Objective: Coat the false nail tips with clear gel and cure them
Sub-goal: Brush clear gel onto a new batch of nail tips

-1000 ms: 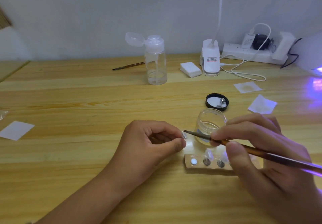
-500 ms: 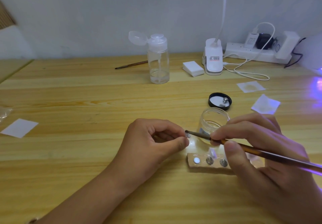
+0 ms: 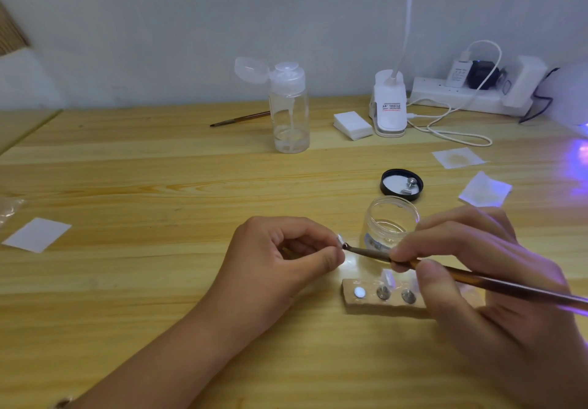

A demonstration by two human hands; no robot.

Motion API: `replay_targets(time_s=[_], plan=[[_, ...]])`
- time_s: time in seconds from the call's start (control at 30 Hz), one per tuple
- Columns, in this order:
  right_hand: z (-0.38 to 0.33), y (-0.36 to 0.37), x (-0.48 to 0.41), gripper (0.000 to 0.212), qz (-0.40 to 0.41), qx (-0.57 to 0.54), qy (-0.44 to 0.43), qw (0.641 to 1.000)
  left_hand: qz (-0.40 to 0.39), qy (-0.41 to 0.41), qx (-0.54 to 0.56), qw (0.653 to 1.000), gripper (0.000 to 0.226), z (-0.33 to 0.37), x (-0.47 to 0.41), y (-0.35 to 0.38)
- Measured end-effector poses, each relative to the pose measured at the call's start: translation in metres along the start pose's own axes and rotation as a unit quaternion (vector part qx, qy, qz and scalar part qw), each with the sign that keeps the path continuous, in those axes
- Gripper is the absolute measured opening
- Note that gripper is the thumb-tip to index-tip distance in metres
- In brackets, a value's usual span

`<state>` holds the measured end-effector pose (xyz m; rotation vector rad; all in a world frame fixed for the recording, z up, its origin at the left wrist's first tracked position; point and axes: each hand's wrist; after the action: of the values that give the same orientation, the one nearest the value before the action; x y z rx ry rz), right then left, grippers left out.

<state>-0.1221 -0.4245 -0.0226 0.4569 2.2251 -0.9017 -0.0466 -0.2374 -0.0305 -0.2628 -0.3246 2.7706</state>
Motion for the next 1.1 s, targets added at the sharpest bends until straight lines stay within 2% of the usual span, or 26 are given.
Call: replay_targets(time_s=[0.17,0.5,0.93,1.1], plan=[[0.0007,-0.0017,0.0007,0.023,0.004,-0.003,0.007,1.000,0.000,0.000,-0.004,1.000,0.011,-0.0005,0.0005,-0.0008],[0.0035,0.0029,-0.0010,0.022,0.000,0.010,-0.045,0.999,-0.003,0.002,-0.011,1.000,0.010,0.0003,0.0011,-0.0010],[0.0032,0.0009,0.0015,0.024,0.011,0.011,-0.008,1.000,0.001,-0.009,-0.008,1.000,0.012,0.0005,0.0009,-0.0006],[0.0046,0.0024,-0.0009,0.023,0.012,0.022,-0.031,0.999,0.002,-0.006,-0.015,1.000,0.009,0.0004,0.0008,-0.0010]])
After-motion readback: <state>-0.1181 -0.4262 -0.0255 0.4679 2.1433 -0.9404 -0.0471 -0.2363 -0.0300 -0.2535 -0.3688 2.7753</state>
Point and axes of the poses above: each hand's wrist, its own x-axis away from the middle knuckle, its own y-axis out of the palm, z = x × y, and after that the axes turned 3 degrees about z, right-handed
